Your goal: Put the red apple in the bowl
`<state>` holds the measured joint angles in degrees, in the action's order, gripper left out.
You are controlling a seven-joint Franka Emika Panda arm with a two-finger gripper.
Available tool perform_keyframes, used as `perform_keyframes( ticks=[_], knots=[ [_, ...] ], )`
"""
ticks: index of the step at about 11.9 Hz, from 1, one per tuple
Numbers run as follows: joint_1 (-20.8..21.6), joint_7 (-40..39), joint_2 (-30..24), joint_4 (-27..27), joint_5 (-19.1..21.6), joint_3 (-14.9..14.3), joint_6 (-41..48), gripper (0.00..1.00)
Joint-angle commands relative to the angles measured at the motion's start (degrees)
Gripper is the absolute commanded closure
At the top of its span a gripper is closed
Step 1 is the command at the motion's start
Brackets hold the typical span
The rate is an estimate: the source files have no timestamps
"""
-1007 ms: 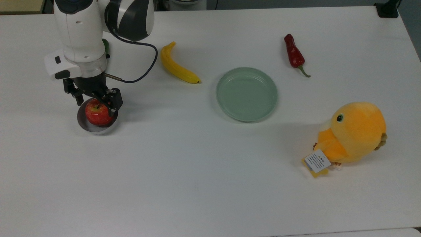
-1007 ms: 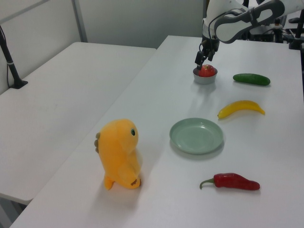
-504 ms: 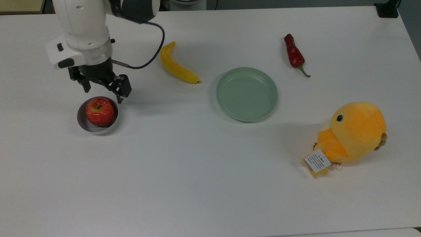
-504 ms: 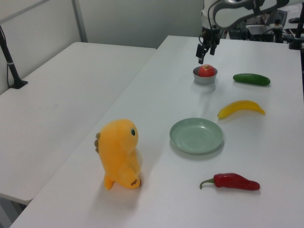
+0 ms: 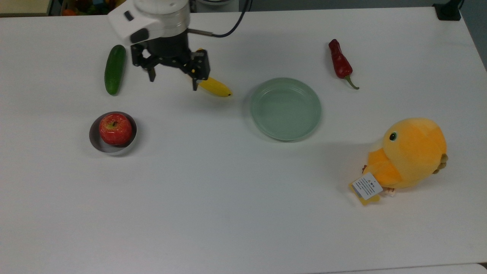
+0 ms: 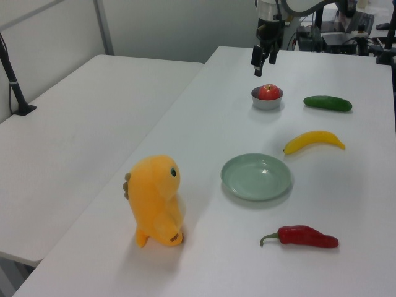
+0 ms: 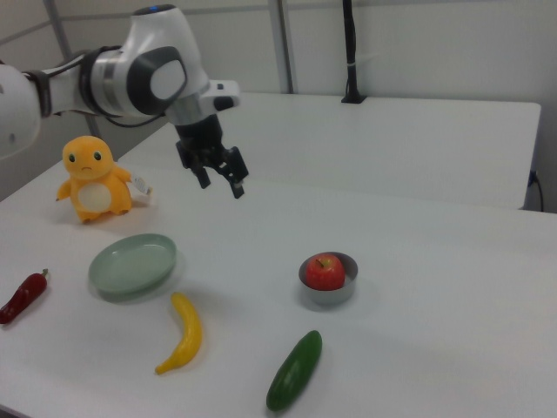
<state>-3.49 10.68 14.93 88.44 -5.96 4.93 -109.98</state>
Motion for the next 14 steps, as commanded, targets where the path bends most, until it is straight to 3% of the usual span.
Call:
perform_keyframes(
  ticks=[1, 3, 6, 14],
  knots=[
    [8.74, 0.92, -8.32, 7.61, 1.9, -8.15, -2.07, 0.0],
    [9.29, 0.04, -11.05, 7.71, 5.59, -9.76, -2.79, 0.0],
    [9.3, -1.98, -12.91, 8.85, 6.92, -10.12, -1.03, 0.0],
    [9.29, -1.54, -11.86, 9.03, 7.19, -9.15, 0.55, 0.0]
  ],
)
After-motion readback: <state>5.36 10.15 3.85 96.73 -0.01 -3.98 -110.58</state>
